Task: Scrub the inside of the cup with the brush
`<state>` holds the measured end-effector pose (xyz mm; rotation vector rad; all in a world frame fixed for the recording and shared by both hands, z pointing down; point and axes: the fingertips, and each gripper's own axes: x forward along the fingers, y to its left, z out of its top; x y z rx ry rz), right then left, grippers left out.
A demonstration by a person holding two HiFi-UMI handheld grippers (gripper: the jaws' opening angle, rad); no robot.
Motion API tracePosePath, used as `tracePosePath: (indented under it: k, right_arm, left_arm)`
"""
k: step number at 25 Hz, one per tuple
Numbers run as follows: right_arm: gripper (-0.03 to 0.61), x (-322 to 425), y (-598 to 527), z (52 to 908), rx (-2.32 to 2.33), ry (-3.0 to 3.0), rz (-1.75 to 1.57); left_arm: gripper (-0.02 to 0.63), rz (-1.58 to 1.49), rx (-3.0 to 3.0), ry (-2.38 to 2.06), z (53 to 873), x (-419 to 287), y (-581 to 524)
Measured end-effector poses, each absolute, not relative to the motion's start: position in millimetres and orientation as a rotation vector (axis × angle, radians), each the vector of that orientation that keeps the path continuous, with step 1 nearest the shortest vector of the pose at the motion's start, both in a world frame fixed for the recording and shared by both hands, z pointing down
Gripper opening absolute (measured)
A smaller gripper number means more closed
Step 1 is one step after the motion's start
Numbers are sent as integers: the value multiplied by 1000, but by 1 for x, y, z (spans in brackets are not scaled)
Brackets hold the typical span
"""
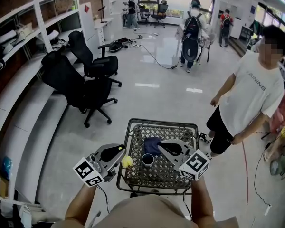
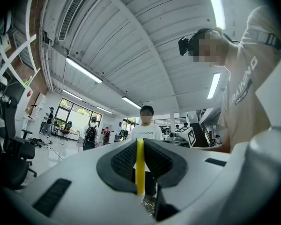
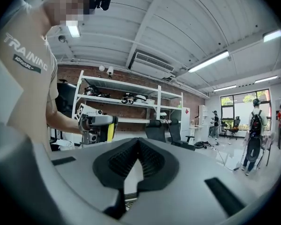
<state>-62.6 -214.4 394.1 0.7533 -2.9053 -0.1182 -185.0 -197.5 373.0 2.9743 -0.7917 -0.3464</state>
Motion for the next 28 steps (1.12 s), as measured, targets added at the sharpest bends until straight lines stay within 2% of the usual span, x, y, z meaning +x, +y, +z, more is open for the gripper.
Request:
tracePosePath:
  k: [28]
  right_arm:
    - [15, -63, -202, 386, 700, -2928, -182]
  left_arm:
    - [52, -290, 3000, -800, 374, -178, -191]
